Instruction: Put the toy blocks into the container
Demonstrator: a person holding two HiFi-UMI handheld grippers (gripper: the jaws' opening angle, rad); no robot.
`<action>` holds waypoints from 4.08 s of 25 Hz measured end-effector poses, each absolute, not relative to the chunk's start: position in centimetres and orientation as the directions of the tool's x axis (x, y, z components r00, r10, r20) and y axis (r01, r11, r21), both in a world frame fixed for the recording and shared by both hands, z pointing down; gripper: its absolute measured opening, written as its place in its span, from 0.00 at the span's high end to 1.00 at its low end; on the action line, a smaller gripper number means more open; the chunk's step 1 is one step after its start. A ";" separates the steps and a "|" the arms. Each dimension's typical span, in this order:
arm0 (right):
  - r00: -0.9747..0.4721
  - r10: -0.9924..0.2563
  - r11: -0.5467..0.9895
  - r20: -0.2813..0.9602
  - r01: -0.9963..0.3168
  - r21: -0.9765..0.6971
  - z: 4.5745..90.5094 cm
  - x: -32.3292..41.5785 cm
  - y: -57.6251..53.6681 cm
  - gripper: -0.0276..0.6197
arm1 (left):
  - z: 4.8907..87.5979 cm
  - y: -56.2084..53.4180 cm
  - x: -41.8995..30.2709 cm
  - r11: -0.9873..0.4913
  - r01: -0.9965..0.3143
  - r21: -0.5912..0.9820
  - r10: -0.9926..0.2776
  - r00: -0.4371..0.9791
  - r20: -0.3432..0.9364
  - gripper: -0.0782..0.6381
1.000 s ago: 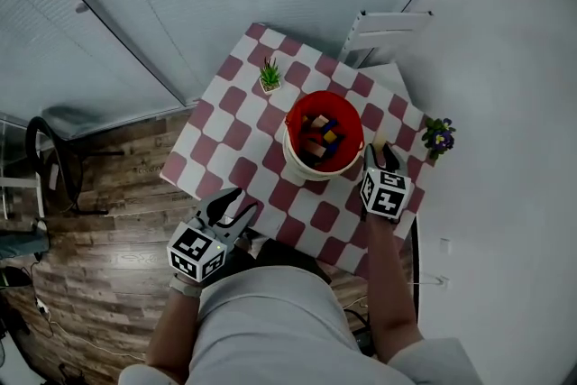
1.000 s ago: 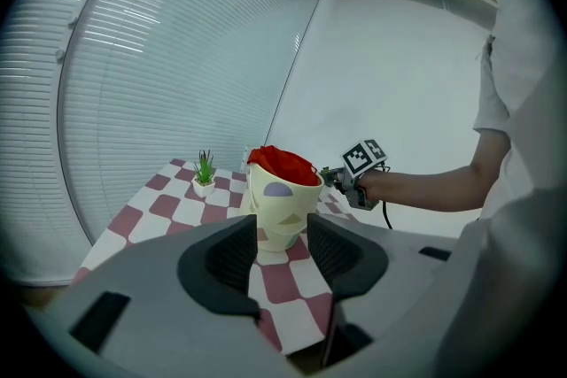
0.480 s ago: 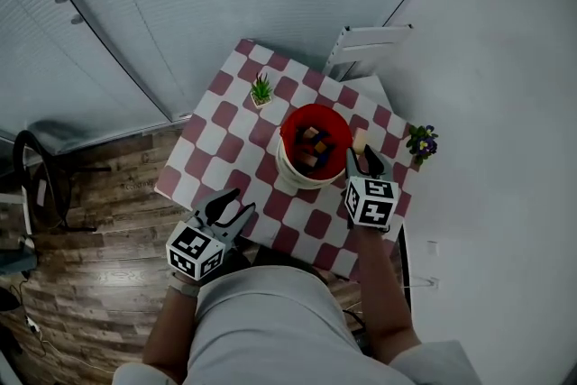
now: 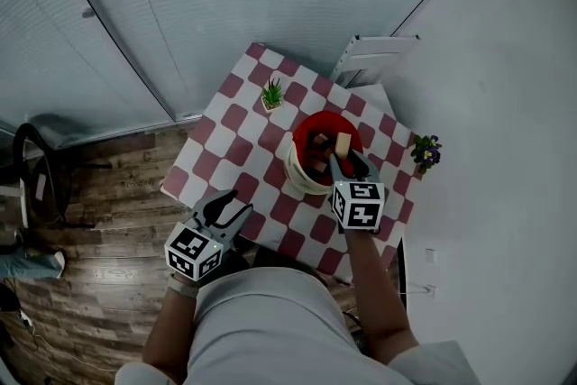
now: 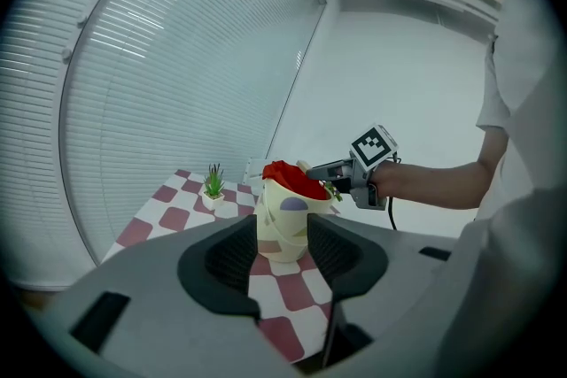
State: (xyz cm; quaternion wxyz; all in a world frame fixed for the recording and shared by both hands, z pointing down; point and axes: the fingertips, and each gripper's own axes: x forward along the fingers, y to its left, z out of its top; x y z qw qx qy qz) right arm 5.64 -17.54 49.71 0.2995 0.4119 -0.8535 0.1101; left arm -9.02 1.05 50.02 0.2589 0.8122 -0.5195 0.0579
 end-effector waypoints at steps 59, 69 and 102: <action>-0.613 -0.634 0.668 0.471 -0.741 -0.065 45.9 7.4 -9.0 0.68 | 46.3 -2.4 -6.0 -0.495 -0.814 0.304 -0.763 0.574 0.298 0.67; -0.596 -0.690 0.608 0.412 -0.785 -0.118 44.2 10.2 -7.4 0.68 | 43.8 -3.7 -4.2 -0.577 -0.772 0.266 -0.726 0.634 0.265 0.67; -0.659 -0.673 0.669 0.335 -0.736 -0.105 41.8 7.9 -6.5 0.68 | 40.5 -4.2 -5.4 -0.570 -0.791 0.221 -0.769 0.609 0.195 0.67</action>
